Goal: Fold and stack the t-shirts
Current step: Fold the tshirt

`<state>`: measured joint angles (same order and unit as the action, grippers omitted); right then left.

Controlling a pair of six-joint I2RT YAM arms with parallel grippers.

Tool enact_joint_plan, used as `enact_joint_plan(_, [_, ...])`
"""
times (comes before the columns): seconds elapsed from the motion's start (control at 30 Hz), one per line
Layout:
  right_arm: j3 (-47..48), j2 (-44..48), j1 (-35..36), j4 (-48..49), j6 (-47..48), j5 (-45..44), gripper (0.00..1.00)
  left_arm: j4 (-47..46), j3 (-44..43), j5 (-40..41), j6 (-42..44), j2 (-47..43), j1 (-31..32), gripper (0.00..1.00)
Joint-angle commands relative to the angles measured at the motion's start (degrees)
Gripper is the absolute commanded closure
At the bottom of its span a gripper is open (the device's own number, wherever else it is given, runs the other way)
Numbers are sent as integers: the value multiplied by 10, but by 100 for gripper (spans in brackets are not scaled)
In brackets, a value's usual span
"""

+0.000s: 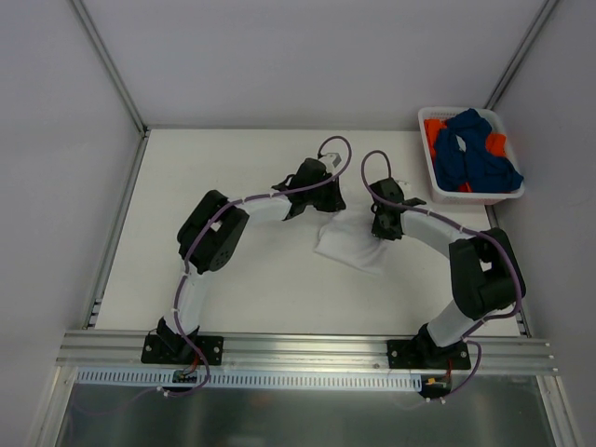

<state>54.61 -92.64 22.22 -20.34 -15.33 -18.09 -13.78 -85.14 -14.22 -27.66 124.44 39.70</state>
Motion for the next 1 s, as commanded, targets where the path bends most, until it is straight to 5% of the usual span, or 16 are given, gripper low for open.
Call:
enact_joint_plan(0.0, [29,5,-4,1,8,2,88,4,-22,9,4,6,1,97])
enact_joint_plan(0.57, [64,107,-4,-49,35,-62,88,9,-10,73,23,-44,1,98])
enact_joint_plan(0.97, [105,53,-14,-53,54,-66,87,15,-42,109,8,-41,-16,98])
